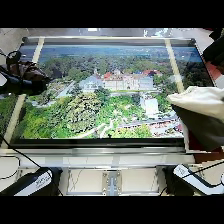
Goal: Fold the shirts.
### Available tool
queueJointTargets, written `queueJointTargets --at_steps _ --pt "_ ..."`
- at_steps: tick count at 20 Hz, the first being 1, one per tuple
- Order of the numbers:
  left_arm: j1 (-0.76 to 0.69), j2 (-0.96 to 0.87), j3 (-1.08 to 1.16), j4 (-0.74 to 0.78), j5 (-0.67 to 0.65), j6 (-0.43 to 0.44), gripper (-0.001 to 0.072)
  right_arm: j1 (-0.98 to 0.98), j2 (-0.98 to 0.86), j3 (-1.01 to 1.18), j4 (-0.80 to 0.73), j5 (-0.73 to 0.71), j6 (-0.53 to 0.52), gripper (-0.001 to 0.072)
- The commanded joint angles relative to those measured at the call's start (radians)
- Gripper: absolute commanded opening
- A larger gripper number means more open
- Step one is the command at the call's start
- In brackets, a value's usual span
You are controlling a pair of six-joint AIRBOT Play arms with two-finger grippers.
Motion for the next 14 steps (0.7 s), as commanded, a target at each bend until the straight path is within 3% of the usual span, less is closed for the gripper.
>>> queueJointTargets --at_steps 1,3,6,7,9,10,12,14 --pt "0.0 0.0 0.0 0.0 0.0 0.0 0.0009 -0.18 0.087 -0.237 -0.108 0.018 -0.018 0.0018" --pt "0.0 0.0 0.0 0.0 0.0 0.0 0.0009 -0.213 0.095 -0.37 -0.141 0.005 -0.04 0.0037" --pt "0.0 0.0 0.0 0.0 0.0 0.0 0.0009 -0.227 0.096 -0.377 -0.125 0.042 -0.022 0.0406" --pt "0.0 0.0 0.0 0.0 0.001 0.0 0.0009 -0.227 0.095 -0.318 -0.093 0.081 0.002 0.0427" --pt "0.0 0.0 0.0 0.0 0.0 0.0 0.0009 -0.227 0.095 -0.163 0.022 0.117 0.031 0.0423" --pt "0.0 0.0 0.0 0.0 0.0 0.0 0.0009 -0.227 0.095 -0.07 0.128 0.11 0.041 0.035" --pt "0.0 0.0 0.0 0.0 0.0 -0.001 0.0009 -0.227 0.095 0.071 0.394 0.061 0.04 0.0024" --pt "0.0 0.0 0.0 0.0 0.0 -0.003 0.0009 -0.219 0.095 0.152 0.677 0.026 -0.021 0.0019"
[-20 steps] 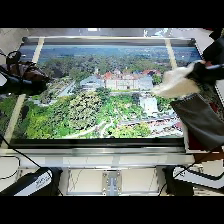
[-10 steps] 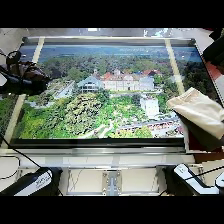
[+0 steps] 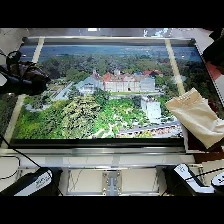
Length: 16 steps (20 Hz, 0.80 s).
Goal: Fold the shirts.
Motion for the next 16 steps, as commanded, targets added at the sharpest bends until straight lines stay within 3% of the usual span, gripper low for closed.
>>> queueJointTargets --at_steps 1,3,7,11,16 --pt "0.0 0.0 0.0 0.001 0.0 -0.003 0.0009 0.024 0.001 0.161 0.467 -0.037 -0.077 0.0018" --pt "0.0 0.0 0.0 0.0 0.0 -0.003 0.0009 0.103 0.001 0.182 0.534 -0.031 -0.123 0.0019" --pt "0.0 0.0 0.0 0.0 0.0 -0.003 0.0009 0.323 -0.003 0.182 0.469 -0.05 -0.203 0.0019" --pt "0.0 0.0 0.0 0.0 0.0 -0.003 0.0009 0.47 -0.003 0.182 0.37 -0.051 -0.203 0.0019" --pt "0.0 0.0 0.0 0.0 0.0 -0.003 0.0009 0.507 -0.003 0.182 0.346 -0.06 -0.204 0.0019"
